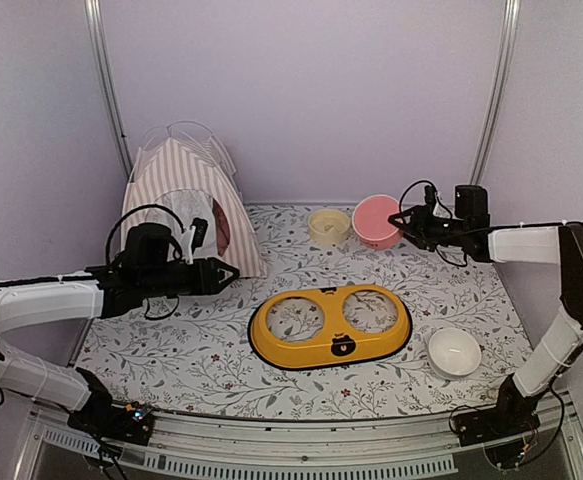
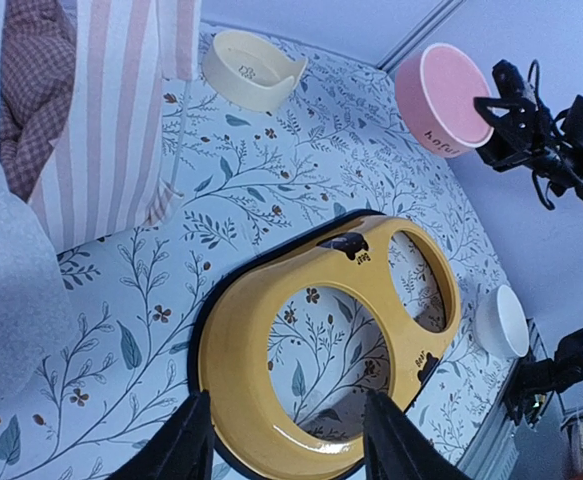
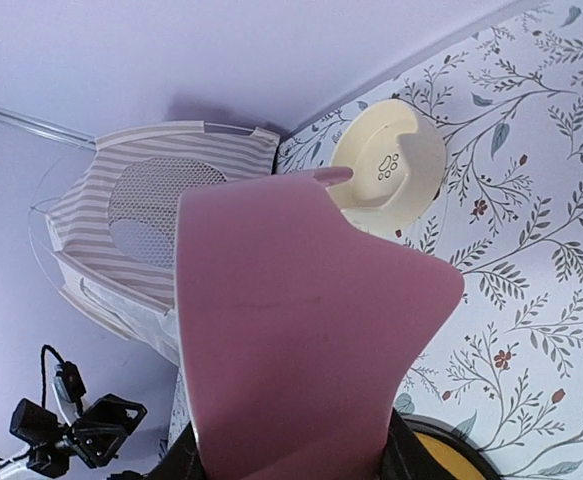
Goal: Set up the pet tent
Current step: Pick up the pet food bowl from the corner of the board, then place the pet food bowl in the pet food container.
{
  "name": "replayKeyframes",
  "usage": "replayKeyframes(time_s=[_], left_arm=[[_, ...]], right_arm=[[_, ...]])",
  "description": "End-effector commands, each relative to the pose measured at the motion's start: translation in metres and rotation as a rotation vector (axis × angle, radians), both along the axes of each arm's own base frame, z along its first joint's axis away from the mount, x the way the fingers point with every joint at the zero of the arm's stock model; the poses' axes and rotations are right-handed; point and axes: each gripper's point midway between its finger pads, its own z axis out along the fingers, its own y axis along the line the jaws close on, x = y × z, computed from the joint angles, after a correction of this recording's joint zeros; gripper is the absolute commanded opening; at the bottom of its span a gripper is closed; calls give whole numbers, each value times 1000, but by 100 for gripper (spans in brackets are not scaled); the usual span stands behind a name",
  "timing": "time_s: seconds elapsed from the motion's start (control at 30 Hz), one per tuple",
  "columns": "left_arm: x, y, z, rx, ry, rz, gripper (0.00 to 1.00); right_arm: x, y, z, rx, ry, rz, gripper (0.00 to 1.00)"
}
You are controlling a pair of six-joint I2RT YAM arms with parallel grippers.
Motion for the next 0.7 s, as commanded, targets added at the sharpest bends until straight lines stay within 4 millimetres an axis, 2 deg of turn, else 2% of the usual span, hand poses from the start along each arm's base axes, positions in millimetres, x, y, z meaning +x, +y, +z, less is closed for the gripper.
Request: replayKeyframes(time_s=[0.0,0.23,0.33,0.67], left_arm=[[3,-10,13,-41,-34,-24,52],[3,-12,14,-55,-47,-33,53],[5,-14,15,-53,-51,-42,54],[8,-18,20,-62,-65,-50,54]], right_arm=[[-31,16,41,-118,-150,38,5],[-79,34,62,-323,-216,11,5],[-96,39,65,-400,-225,3,5],[-137,52,48,-651,-187,20,4]])
